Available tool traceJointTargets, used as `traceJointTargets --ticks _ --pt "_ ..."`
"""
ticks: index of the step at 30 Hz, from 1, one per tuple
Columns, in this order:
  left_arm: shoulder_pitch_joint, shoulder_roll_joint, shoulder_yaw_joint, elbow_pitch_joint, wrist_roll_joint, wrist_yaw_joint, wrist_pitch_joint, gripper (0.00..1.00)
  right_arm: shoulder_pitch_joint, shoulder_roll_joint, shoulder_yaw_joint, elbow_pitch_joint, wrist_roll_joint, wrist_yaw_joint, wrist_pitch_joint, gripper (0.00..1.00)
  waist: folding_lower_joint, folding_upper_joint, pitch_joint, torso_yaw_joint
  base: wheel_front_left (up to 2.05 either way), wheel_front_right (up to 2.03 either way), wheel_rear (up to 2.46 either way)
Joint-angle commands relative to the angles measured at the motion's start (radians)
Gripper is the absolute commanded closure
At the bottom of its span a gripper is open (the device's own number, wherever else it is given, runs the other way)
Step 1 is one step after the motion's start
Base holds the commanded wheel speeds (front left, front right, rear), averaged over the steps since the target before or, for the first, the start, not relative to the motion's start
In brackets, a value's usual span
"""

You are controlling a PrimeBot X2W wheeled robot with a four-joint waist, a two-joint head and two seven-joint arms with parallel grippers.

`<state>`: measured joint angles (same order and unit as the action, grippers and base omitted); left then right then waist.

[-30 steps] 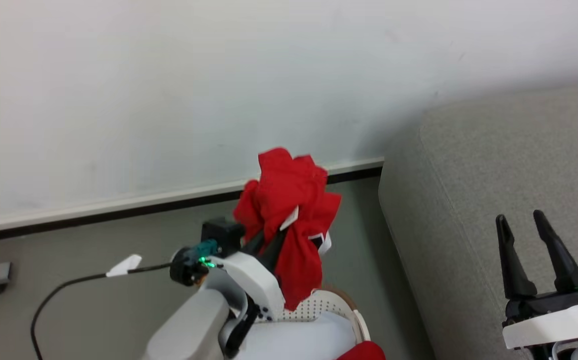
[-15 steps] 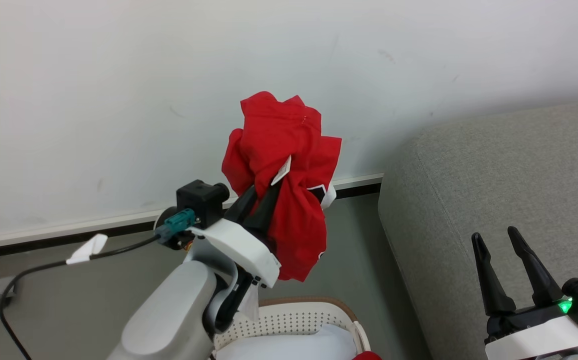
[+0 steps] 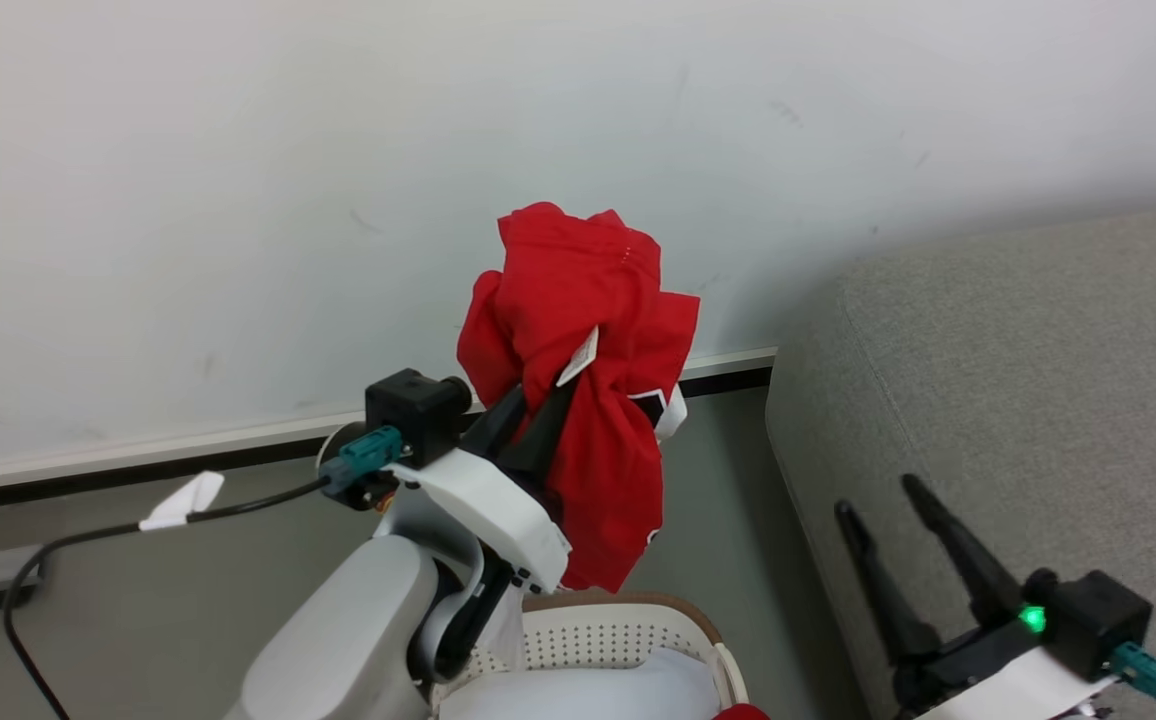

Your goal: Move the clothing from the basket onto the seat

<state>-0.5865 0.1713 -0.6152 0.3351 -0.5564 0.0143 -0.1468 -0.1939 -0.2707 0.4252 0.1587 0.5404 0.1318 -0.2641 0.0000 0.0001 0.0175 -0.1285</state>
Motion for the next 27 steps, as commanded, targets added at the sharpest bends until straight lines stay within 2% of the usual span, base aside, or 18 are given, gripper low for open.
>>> traceJointTargets --ticks 1,10,22,27 --pt "0.01 0.003 -0.001 -0.007 -0.004 -0.002 0.003 1.0 -0.019 -0.009 0.017 0.002 0.008 -0.002 0.0 0.0 0.0 -0.0001 0.0 0.003 0.0 0.0 0.0" --pt "-0.012 -0.037 -0.043 -0.006 -0.015 -0.026 0.027 1.0 -0.11 0.005 0.199 0.067 0.046 -0.002 0.0 0.0 0.0 -0.0001 -0.003 0.054 0.0 0.0 0.0" --pt "-0.041 -0.096 -0.12 0.006 -0.04 -0.061 0.045 1.0 -0.242 0.043 0.405 0.327 0.136 -0.002 0.0 0.0 0.0 -0.0001 -0.024 0.154 0.0 0.0 0.0" --pt "-0.04 -0.112 -0.166 -0.004 -0.065 -0.073 0.06 1.0 -0.29 0.059 0.465 0.386 0.167 -0.002 0.0 0.0 0.0 -0.0001 -0.034 0.188 0.0 0.0 0.0"
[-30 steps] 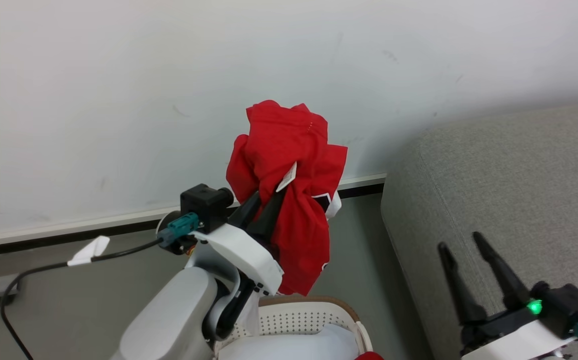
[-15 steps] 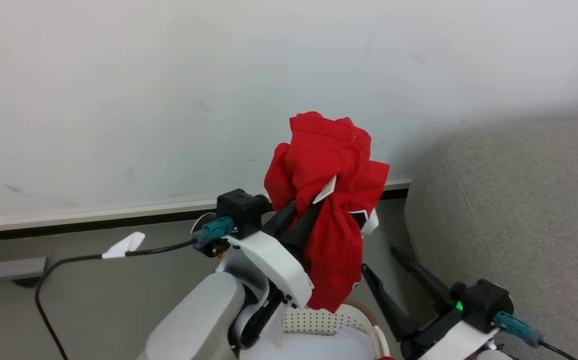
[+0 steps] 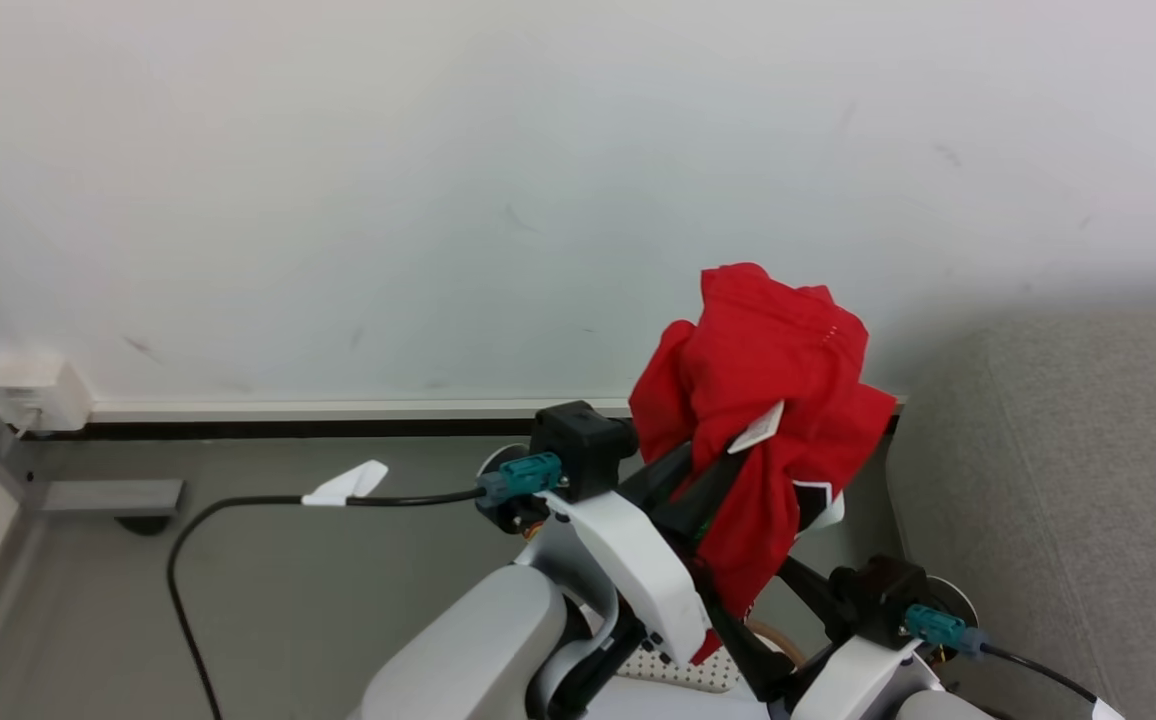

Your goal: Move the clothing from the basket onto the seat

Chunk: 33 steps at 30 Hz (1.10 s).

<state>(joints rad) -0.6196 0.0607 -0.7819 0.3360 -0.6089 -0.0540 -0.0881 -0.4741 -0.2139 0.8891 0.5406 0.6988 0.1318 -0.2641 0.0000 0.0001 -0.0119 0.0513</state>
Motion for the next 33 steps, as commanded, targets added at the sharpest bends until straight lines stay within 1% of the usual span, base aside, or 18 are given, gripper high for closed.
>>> traceJointTargets --ticks 1,4,8,9,10,12,25,33 --pt "-0.006 -0.003 -0.007 -0.008 -0.014 -0.004 0.003 1.0 -0.018 0.006 0.005 0.014 0.013 -0.002 0.0 0.0 0.0 -0.0001 -0.006 0.013 0.0 0.0 0.0" --pt "-0.006 -0.006 -0.028 -0.016 -0.031 -0.004 0.01 1.0 -0.042 0.013 0.01 0.04 0.019 -0.002 0.0 0.0 0.0 -0.0001 -0.008 0.03 0.0 0.0 0.0" --pt "-0.009 -0.008 -0.047 -0.021 -0.049 -0.001 0.015 1.0 -0.059 0.026 -0.015 0.039 0.006 -0.002 0.0 0.0 0.0 -0.0001 -0.011 0.046 0.0 0.0 0.0" --pt "-0.009 -0.008 -0.049 -0.02 -0.052 0.0 0.016 1.0 -0.059 0.028 -0.021 0.035 0.001 -0.002 0.0 0.26 0.0 -0.0001 -0.012 0.049 0.0 0.0 0.0" --pt "-0.009 -0.008 -0.051 -0.018 -0.057 0.002 0.015 1.0 -0.057 0.027 -0.024 0.034 -0.001 -0.002 0.0 0.6 0.0 -0.0001 -0.012 0.051 0.0 0.0 0.0" --pt "-0.008 -0.009 -0.054 -0.013 -0.063 0.006 0.012 1.0 -0.054 0.027 -0.029 0.03 -0.004 -0.002 0.0 1.0 0.0 -0.0001 -0.013 0.054 0.0 0.0 0.0" --pt "-0.006 0.003 -0.037 0.04 -0.08 0.018 -0.015 1.0 -0.01 0.002 -0.056 -0.017 -0.003 -0.002 0.0 1.0 0.0 -0.0001 -0.005 0.037 0.0 0.0 0.0" --pt "-0.001 0.011 -0.028 0.089 -0.087 0.019 -0.034 1.0 0.036 -0.027 -0.112 -0.106 -0.023 -0.002 0.0 1.0 0.0 -0.0001 0.003 0.016 0.0 0.0 0.0"
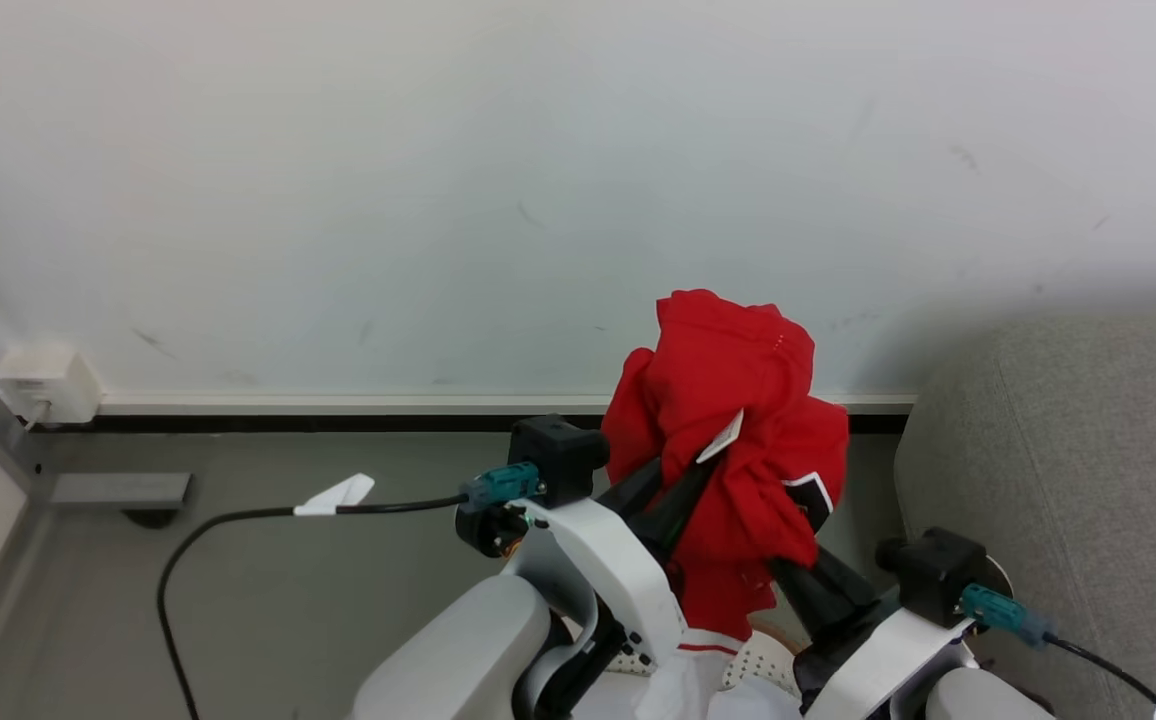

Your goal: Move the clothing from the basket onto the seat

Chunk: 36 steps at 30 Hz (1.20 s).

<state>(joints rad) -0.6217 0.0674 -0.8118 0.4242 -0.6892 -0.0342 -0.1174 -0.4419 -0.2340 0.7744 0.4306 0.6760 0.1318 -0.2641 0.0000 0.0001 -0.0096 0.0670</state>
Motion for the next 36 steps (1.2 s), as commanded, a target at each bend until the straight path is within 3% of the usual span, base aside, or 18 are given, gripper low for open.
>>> traceJointTargets --ticks 1,2,4,6,19,36 --pt "0.002 0.004 0.002 0.004 -0.007 0.001 -0.008 1.0 0.01 -0.01 -0.01 -0.008 -0.006 -0.002 0.0 1.0 0.0 -0.0001 0.001 -0.004 0.0 0.0 0.0" --pt "0.003 0.005 0.003 0.006 -0.006 0.002 -0.009 0.96 0.018 -0.013 -0.023 -0.017 -0.013 -0.002 0.0 1.0 0.0 -0.0001 0.003 -0.007 0.0 0.0 0.0" --pt "0.007 0.006 0.002 0.009 -0.008 0.003 -0.013 0.68 0.029 -0.017 -0.052 -0.031 -0.023 -0.002 0.0 1.0 0.0 -0.0001 0.004 -0.015 0.0 0.0 0.0" --pt "0.011 0.008 0.0 0.006 -0.01 0.002 -0.015 0.0 0.039 -0.024 -0.084 -0.041 -0.032 -0.002 0.0 1.0 0.0 -0.0001 0.005 -0.022 0.0 0.0 0.0" --pt "0.048 0.04 -0.02 -0.053 0.016 0.002 -0.057 0.0 0.096 -0.07 -0.252 -0.11 -0.094 -0.002 0.0 1.0 0.0 -0.0001 0.019 -0.12 0.0 0.0 0.0" --pt "0.044 0.083 -0.044 -0.083 0.076 -0.012 -0.12 0.0 0.139 -0.139 -0.418 -0.259 -0.144 -0.002 0.0 1.0 0.0 -0.0001 0.066 -0.363 0.0 0.0 0.0"
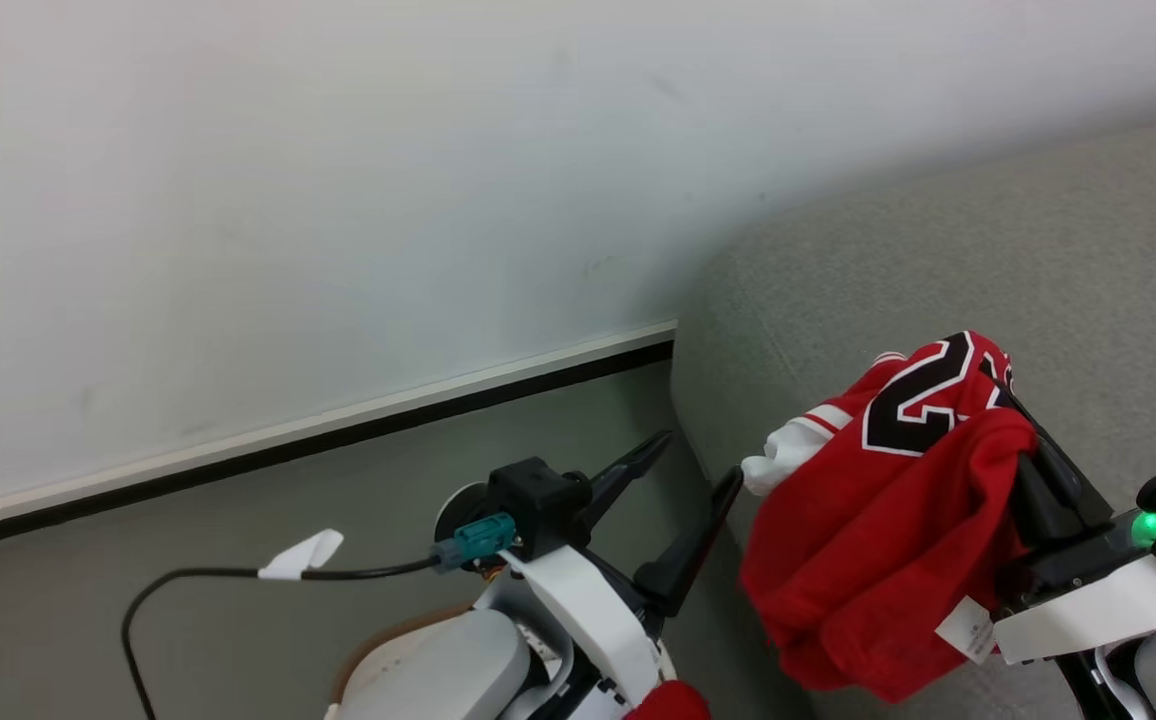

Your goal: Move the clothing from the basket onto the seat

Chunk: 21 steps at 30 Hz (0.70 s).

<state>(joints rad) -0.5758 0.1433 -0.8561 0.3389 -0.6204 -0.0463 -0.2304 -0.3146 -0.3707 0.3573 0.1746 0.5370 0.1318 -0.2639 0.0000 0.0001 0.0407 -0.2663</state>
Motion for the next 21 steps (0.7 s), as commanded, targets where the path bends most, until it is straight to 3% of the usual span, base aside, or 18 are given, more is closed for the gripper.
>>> traceJointTargets --ticks 1,11,21 --pt "-0.005 0.007 -0.001 0.004 0.01 -0.002 -0.01 0.0 0.013 -0.002 -0.007 -0.013 -0.009 -0.002 0.0 1.0 0.0 -0.0001 0.02 -0.043 0.0 0.0 0.0" --pt "-0.028 0.005 -0.014 0.03 0.033 -0.013 -0.02 0.0 0.04 0.017 -0.081 -0.073 -0.001 -0.002 0.0 1.0 0.0 -0.0001 0.056 -0.141 0.0 0.0 0.0" --pt "-0.062 0.006 -0.025 0.04 0.074 -0.014 -0.027 0.0 0.006 0.011 -0.125 -0.104 0.006 -0.002 0.0 1.0 0.0 -0.0001 0.113 -0.155 0.0 0.0 0.0"
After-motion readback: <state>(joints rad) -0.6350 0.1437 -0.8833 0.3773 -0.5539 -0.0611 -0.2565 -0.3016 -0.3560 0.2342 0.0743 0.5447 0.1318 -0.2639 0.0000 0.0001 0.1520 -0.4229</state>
